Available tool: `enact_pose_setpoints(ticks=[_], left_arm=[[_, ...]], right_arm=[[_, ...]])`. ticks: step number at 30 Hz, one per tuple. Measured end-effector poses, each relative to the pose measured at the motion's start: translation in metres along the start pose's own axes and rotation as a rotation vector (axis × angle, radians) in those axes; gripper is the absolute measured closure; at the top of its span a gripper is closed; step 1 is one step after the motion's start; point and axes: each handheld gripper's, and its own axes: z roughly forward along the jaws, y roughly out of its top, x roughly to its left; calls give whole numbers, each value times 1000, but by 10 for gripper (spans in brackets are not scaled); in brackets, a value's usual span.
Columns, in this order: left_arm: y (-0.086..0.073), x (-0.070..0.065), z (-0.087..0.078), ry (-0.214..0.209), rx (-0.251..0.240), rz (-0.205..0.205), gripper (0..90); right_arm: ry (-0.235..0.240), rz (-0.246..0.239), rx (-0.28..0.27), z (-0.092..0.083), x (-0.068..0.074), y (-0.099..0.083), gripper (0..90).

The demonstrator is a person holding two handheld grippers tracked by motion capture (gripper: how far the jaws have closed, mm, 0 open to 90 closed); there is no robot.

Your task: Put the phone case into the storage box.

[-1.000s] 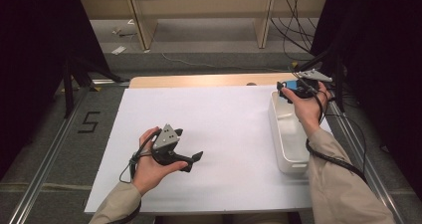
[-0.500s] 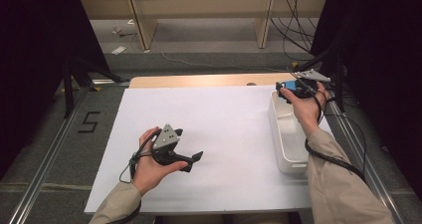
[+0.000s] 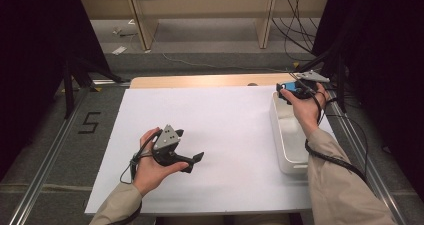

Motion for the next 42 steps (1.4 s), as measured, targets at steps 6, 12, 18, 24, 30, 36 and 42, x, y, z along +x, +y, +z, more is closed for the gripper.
enact_pose_setpoints(ticks=[6, 12, 18, 24, 30, 36, 42], left_arm=[[0, 0, 0, 0, 1, 0, 0], [0, 0, 0, 1, 1, 0, 0], [0, 0, 0, 0, 0, 0, 0], [0, 0, 1, 0, 0, -1, 0], [-1, 0, 1, 0, 0, -1, 0], [-1, 0, 1, -1, 2, -1, 0], [-1, 0, 1, 0, 1, -1, 0]], right_arm=[[-3, 1, 7, 2, 0, -1, 180], [-9, 0, 15, 5, 0, -2, 180], [-11, 3, 20, 8, -1, -3, 180], [-15, 5, 17, 10, -1, -3, 180], [-18, -3, 18, 14, 1, -3, 179], [-24, -6, 22, 18, 3, -3, 176], [-28, 0, 16, 21, 3, -5, 173]])
